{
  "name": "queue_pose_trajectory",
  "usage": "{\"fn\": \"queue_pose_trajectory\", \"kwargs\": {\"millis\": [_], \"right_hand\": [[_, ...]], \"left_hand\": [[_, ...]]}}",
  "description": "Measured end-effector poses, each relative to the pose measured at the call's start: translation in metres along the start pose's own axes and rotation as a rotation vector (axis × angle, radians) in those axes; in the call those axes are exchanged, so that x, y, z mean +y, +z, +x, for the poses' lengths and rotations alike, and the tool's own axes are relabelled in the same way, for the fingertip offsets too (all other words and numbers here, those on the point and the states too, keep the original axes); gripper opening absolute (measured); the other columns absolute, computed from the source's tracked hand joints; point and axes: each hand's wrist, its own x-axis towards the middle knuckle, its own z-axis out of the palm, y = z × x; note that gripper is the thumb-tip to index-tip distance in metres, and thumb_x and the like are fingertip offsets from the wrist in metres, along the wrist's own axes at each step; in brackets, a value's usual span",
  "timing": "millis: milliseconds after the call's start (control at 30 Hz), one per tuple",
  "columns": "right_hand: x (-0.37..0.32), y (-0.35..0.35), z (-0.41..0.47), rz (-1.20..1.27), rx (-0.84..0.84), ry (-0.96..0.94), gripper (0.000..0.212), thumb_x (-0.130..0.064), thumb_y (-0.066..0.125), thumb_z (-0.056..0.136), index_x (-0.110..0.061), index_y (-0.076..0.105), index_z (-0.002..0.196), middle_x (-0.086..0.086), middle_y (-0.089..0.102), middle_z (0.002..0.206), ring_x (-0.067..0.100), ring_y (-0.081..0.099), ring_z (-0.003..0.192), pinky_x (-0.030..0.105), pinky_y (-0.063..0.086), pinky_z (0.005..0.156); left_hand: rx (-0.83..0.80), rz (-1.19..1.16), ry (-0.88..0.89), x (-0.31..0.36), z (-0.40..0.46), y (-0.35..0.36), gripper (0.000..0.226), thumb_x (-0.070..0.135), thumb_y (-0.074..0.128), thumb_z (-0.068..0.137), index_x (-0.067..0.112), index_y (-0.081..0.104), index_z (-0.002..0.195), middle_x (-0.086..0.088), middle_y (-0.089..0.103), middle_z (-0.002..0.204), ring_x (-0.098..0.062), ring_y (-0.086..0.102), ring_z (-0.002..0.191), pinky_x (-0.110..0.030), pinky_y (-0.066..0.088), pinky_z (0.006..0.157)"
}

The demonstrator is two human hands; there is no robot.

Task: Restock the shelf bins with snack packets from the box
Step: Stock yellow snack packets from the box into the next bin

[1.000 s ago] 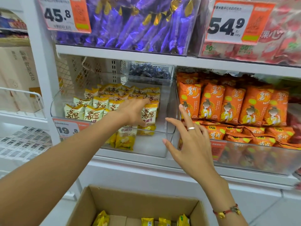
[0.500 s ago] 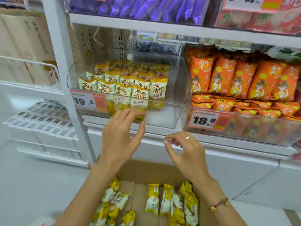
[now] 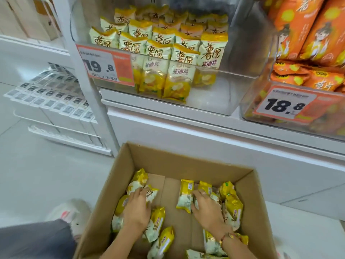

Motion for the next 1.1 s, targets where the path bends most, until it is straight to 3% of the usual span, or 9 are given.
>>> {"fn": "queue_pose_trajectory", "kwargs": {"millis": [167,367,500,633,700,767,867,967,1100], "right_hand": [[-0.024,0.030,0.037,0.037,-0.084,0.213,0.069,-0.043,0.046,0.096,-0.015,0.013,0.150,0.013,0.038,0.144,0.030,0.049,0.127,0.037,0.045,0.092],[-0.030,0.036,0.061,0.026,-0.080,0.278,0.060,-0.036,0.060,0.090,-0.011,0.026,0.133,0.011,0.053,0.125,0.029,0.053,0.117,0.035,0.046,0.086],[-0.025,0.035,0.060,0.161,-0.251,0.240,0.060,-0.020,0.064,0.086,-0.012,0.025,0.131,0.009,0.053,0.129,0.031,0.052,0.119,0.033,0.043,0.086],[-0.018,0.018,0.041,0.937,-0.417,0.308,0.063,-0.009,0.069,0.084,-0.018,0.029,0.132,0.004,0.051,0.128,0.020,0.057,0.113,0.033,0.050,0.089],[-0.012,0.002,0.029,1.443,-0.490,0.359,0.060,-0.004,0.069,0.083,-0.023,0.036,0.129,0.009,0.063,0.124,0.025,0.063,0.108,0.037,0.054,0.087],[-0.006,-0.015,0.021,1.725,-0.581,0.294,0.061,-0.004,0.071,0.078,-0.020,0.044,0.130,0.013,0.062,0.128,0.032,0.061,0.113,0.042,0.052,0.092],[-0.011,-0.046,0.015,1.784,-0.618,0.142,0.069,-0.012,0.072,0.068,-0.016,0.050,0.133,0.016,0.055,0.135,0.032,0.059,0.111,0.045,0.049,0.099],[-0.022,-0.083,0.007,1.773,-0.603,0.076,0.073,-0.029,0.086,0.059,-0.013,0.059,0.125,0.015,0.062,0.124,0.028,0.064,0.105,0.043,0.053,0.091],[-0.039,-0.135,-0.013,1.590,-0.452,0.005,0.070,-0.017,0.081,0.073,-0.006,0.049,0.134,0.015,0.065,0.110,0.022,0.069,0.088,0.031,0.057,0.072]], "left_hand": [[-0.164,0.266,-0.053,-0.002,0.029,0.010,0.052,0.031,0.043,0.099,0.023,0.028,0.148,0.000,0.035,0.149,-0.020,0.031,0.138,-0.034,0.029,0.110],[-0.169,0.482,-0.069,0.014,0.036,0.031,0.054,0.027,0.055,0.095,0.024,0.032,0.143,-0.008,0.045,0.138,-0.024,0.040,0.130,-0.035,0.027,0.107],[-0.205,0.457,-0.055,0.015,0.035,0.035,0.061,0.036,0.059,0.092,0.017,0.031,0.143,-0.009,0.039,0.142,-0.026,0.034,0.134,-0.034,0.025,0.109],[-0.125,0.176,-0.048,0.013,0.032,0.024,0.058,0.039,0.059,0.092,0.018,0.035,0.140,-0.005,0.039,0.139,-0.024,0.034,0.132,-0.031,0.029,0.107],[-0.027,-0.161,-0.048,0.015,0.028,0.014,0.056,0.035,0.065,0.088,0.022,0.039,0.136,-0.001,0.045,0.131,-0.021,0.040,0.125,-0.031,0.035,0.104],[0.026,-0.558,-0.055,0.025,0.023,0.000,0.052,0.029,0.073,0.083,0.027,0.042,0.124,0.005,0.057,0.120,-0.017,0.054,0.114,-0.039,0.045,0.097],[0.073,-0.888,-0.088,0.046,0.017,-0.024,0.052,0.020,0.078,0.079,0.022,0.044,0.118,0.003,0.067,0.109,-0.009,0.065,0.098,-0.039,0.053,0.089],[0.137,-0.973,-0.011,0.065,0.013,-0.058,0.053,0.010,0.082,0.074,0.016,0.048,0.114,0.003,0.066,0.106,-0.001,0.063,0.091,-0.012,0.049,0.074],[0.178,-0.961,0.079,0.082,0.007,-0.117,0.069,0.038,0.092,0.055,0.022,0.058,0.113,0.010,0.070,0.102,0.001,0.065,0.091,-0.018,0.052,0.078]]}}
